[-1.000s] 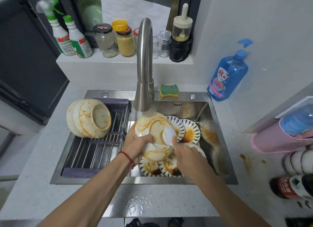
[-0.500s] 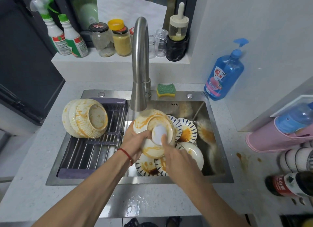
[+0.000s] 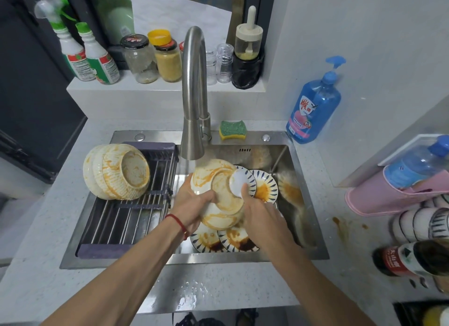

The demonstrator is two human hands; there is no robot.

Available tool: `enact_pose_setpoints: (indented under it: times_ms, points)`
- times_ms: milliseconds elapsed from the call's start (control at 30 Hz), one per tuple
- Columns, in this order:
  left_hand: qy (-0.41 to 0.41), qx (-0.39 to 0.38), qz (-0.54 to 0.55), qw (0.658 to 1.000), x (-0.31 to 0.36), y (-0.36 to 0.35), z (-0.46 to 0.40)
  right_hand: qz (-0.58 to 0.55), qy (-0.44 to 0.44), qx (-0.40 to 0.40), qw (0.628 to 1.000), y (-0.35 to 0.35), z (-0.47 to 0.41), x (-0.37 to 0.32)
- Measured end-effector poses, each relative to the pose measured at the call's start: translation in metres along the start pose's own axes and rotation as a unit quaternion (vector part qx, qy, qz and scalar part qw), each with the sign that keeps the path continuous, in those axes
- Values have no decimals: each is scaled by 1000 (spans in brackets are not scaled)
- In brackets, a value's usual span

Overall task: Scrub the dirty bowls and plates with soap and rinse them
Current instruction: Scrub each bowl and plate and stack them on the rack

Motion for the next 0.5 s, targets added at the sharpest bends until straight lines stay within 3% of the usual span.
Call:
enact_pose_setpoints:
  times_ms: [133, 200, 333, 500]
  points:
    - [2, -8, 12, 1000, -3, 7, -4, 10, 61, -19, 998, -16, 23, -27]
    - [9, -15, 0, 1000, -5, 11, -3, 24, 55, -38, 998, -18, 29, -10]
    - [13, -25, -21, 999, -7, 3, -3, 18, 12, 2, 1000, -4, -2, -4]
    - [17, -15, -6, 1000, -2, 11, -4, -1, 73, -34, 997, -17, 32, -19]
Point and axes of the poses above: each hand's wrist, its own z-axis away from the middle knuckle, its own y-axis out of the back of the hand, x = y × z, the point moved 10 cm from there along -z, towards the middle knuckle, and after that the axes turned 5 degrees about -x, right-handed, at the moved point
